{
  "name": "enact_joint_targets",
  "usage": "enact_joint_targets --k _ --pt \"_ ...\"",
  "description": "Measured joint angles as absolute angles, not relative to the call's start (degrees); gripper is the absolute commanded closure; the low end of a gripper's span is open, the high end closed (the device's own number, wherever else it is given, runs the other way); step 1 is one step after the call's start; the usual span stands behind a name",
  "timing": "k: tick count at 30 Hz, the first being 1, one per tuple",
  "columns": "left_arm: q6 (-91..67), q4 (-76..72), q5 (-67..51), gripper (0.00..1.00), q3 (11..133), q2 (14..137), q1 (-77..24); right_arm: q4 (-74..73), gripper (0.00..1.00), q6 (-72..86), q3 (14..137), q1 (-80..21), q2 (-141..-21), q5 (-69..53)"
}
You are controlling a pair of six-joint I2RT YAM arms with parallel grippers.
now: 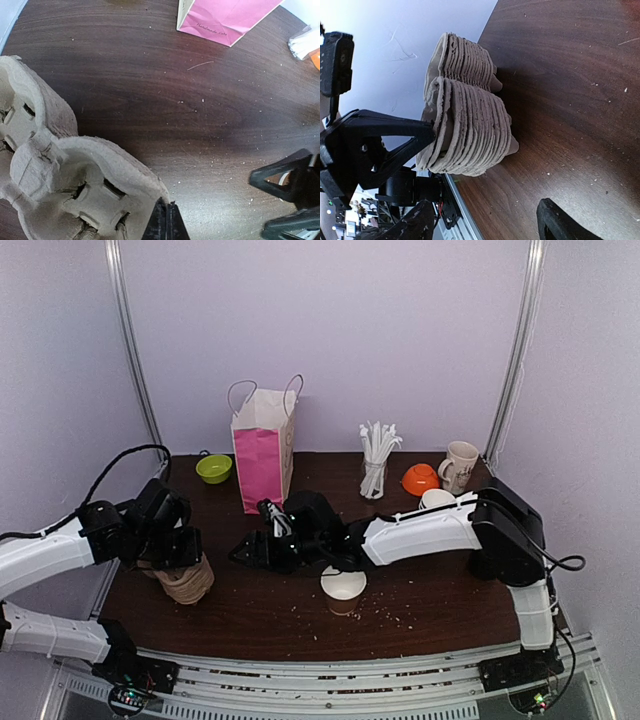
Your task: Pack the takeout coffee
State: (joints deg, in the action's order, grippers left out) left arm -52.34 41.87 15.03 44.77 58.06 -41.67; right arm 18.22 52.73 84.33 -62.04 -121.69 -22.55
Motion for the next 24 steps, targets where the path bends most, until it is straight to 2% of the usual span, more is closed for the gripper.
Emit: enact_joint_targets --k 11,18,24 --pt "-51.75 41.87 14.02 1.00 44.51 57.65 -41.67 23.44 0.31 61.60 94.30 -62.94 -132.18 -27.55" --pt "-51.48 41.06 13.45 1.00 43.92 57.67 -41.65 26.22 0.42 65.56 97.91 -63.68 -135.92 -29.65" --pt "-51.48 40.23 12.69 1.00 43.59 57.78 -41.65 26.96 0.47 67.70 99.02 -63.90 -137.58 -30.79"
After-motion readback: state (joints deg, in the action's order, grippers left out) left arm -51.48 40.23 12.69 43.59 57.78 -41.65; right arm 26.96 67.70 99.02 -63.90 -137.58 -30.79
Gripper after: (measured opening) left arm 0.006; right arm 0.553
